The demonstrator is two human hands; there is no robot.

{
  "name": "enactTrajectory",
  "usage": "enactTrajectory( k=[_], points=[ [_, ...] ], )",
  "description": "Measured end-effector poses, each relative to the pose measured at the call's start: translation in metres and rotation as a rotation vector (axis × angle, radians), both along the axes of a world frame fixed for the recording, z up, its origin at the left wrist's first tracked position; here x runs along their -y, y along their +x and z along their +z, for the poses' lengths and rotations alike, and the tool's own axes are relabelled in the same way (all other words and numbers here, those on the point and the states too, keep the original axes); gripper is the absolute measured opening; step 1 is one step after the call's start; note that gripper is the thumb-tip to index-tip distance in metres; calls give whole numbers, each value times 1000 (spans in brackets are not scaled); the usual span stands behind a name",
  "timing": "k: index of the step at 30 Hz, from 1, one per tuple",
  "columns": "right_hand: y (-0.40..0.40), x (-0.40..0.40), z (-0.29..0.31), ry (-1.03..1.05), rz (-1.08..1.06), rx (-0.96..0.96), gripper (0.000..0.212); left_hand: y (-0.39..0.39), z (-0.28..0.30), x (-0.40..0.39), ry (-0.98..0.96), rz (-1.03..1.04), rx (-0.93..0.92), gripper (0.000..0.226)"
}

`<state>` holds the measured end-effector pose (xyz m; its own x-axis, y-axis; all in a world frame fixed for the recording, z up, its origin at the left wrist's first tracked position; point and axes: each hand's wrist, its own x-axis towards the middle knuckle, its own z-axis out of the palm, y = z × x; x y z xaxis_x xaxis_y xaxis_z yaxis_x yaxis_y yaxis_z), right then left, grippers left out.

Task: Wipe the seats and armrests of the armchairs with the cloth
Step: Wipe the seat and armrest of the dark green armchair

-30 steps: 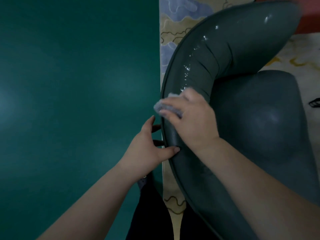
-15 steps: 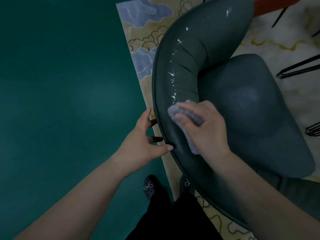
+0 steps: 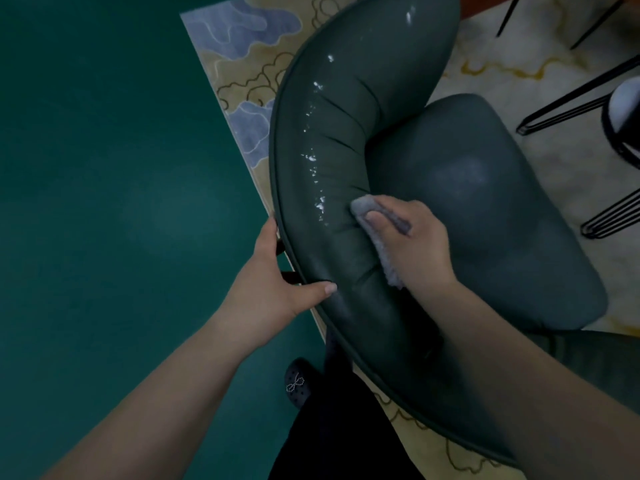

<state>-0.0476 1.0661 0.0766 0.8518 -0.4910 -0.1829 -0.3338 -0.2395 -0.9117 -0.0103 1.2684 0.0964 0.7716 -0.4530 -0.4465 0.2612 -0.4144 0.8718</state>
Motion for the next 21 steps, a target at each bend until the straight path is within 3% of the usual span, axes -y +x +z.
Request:
enactTrajectory(
  k=[3, 6, 10, 12, 14, 17, 21],
  points=[
    [6, 10, -4, 158, -127, -7, 16, 2, 0, 0, 2, -11, -12, 104],
    [15, 2, -6, 148, -36, 72, 17, 3, 2, 1, -6, -2, -28, 107],
    [16, 14, -19, 144, -61, -59, 18, 7, 3, 1, 3, 14, -52, 118],
    [13, 25, -22, 147, -106, -105, 18, 8, 6, 1, 21, 9, -52, 111],
    [15, 24, -18, 181, -137, -23, 14, 9, 8, 3, 18, 7, -49, 105],
    [24, 11, -15, 153, -41, 44, 14, 12, 6, 3, 21, 3, -41, 114],
    [30, 20, -24, 191, -156, -123, 24, 16, 9, 4, 43, 0, -59, 120]
  ],
)
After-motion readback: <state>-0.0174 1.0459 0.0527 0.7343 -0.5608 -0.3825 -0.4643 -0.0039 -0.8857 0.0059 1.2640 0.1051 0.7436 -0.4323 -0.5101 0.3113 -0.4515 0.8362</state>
